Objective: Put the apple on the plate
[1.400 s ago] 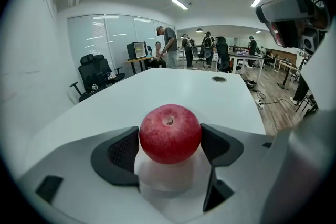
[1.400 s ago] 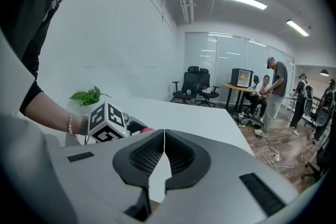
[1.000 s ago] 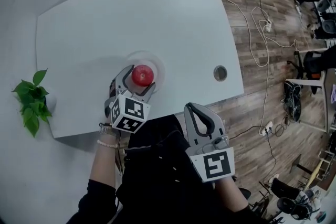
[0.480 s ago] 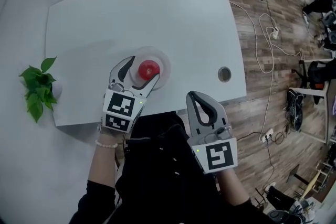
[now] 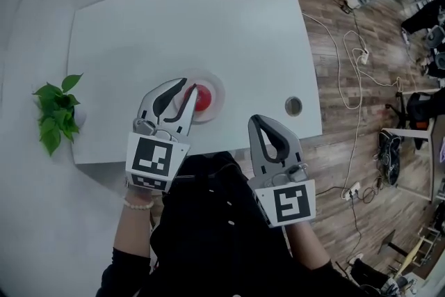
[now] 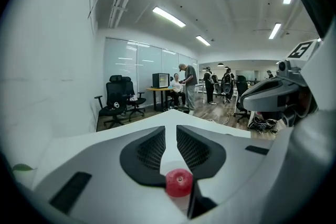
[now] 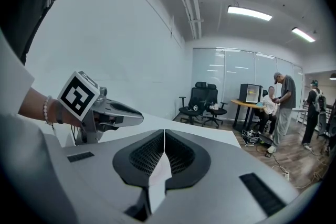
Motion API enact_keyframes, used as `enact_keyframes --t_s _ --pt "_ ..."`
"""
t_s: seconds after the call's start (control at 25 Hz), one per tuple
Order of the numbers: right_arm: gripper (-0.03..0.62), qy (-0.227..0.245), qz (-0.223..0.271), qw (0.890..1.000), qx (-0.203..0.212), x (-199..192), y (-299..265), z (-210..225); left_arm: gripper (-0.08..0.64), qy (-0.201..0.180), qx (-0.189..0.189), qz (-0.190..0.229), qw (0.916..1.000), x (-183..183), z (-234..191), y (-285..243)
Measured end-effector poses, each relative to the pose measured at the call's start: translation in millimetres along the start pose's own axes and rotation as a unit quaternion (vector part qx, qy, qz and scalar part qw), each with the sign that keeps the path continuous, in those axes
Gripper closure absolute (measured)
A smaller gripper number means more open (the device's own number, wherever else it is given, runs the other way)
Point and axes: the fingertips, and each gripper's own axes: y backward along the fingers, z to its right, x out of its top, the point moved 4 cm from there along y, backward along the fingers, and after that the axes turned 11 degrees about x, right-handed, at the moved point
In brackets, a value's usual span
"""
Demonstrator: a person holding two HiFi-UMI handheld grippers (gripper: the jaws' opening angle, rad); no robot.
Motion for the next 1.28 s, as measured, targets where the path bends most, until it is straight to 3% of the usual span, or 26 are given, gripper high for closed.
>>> enact_keyframes --t_s 0.28,0.52,1.28 --pt "0.551 0.019 0.019 1.000 -0.003 17 7 7 0.522 -0.026 0.018 0.027 0.9991 31 4 21" --pt "0.551 0.030 0.033 0.999 -0.005 27 10 7 0.529 -0.025 0.036 0.018 0.9989 47 8 36" --pt "0.551 0.052 0.044 0.997 0.020 38 4 5 0.534 -0.039 0.054 0.014 0.9977 51 13 58"
